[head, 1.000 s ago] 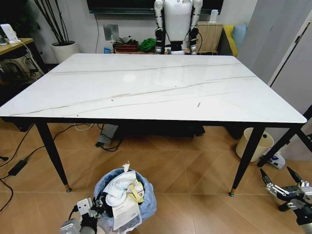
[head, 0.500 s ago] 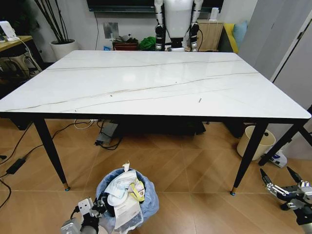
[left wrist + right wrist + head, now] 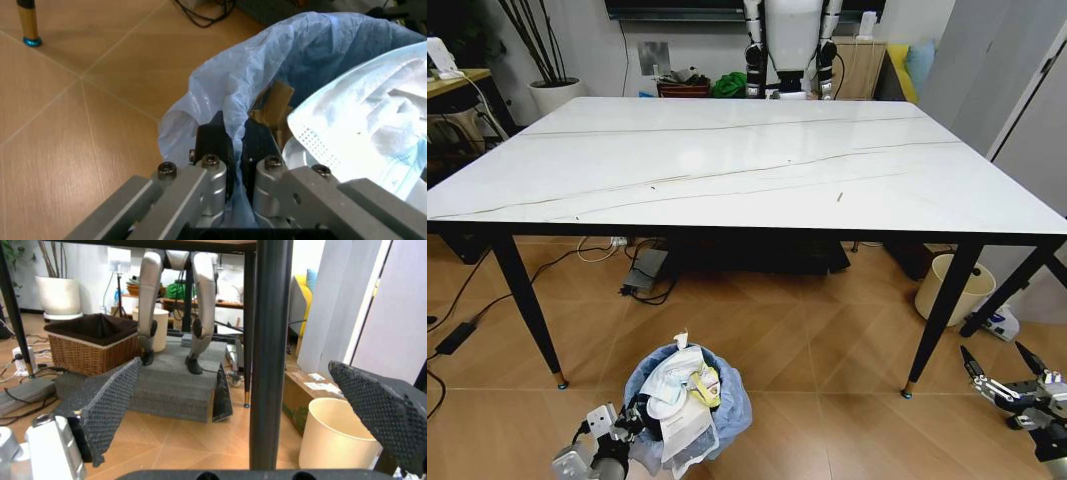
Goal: Pick up the trash bin and place the trash from the table into it.
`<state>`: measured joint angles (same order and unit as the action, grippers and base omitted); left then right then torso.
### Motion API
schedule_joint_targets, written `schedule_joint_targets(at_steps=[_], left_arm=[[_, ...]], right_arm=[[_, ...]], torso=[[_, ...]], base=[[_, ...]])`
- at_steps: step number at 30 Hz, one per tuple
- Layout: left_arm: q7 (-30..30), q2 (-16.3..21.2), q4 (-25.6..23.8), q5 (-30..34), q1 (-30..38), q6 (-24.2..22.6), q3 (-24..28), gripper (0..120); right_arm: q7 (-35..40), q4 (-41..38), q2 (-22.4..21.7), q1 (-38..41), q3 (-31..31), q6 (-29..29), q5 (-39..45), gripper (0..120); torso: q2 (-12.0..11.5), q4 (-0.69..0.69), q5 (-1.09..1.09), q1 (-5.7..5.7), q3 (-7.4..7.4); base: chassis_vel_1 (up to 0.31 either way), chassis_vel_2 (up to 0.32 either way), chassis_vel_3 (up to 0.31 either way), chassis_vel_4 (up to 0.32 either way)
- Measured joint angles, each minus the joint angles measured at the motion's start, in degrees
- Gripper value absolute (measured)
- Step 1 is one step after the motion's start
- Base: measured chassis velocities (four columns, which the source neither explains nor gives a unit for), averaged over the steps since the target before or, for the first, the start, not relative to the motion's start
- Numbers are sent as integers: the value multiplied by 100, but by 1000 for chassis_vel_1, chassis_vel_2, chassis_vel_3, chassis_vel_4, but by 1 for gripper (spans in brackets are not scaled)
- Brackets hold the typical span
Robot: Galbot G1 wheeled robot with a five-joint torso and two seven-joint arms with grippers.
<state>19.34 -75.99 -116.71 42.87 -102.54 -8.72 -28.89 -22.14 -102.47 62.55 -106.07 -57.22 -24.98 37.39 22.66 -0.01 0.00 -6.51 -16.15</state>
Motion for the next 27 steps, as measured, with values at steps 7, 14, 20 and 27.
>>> schedule_joint_targets(at_steps=[7,14,20,27], left_arm=[[73,-20,33,171,90,-105,14,0],[161,-39,73,351,181,-172,-6,0],[204,-53,112,409,238,-189,-10,0],[228,-86,163,409,333,-195,7,0]], right_arm=[[0,0,0,0,0,0,0,100],[0,0,0,0,0,0,0,100],[0,0,0,0,0,0,0,100],[0,0,0,0,0,0,0,100]], torso=[[-145,0,1,40,106],[-331,0,0,96,237],[-453,0,-1,141,312],[-612,0,0,185,426]], base=[[0,0,0,0],[0,0,0,0],[0,0,0,0],[0,0,0,0]])
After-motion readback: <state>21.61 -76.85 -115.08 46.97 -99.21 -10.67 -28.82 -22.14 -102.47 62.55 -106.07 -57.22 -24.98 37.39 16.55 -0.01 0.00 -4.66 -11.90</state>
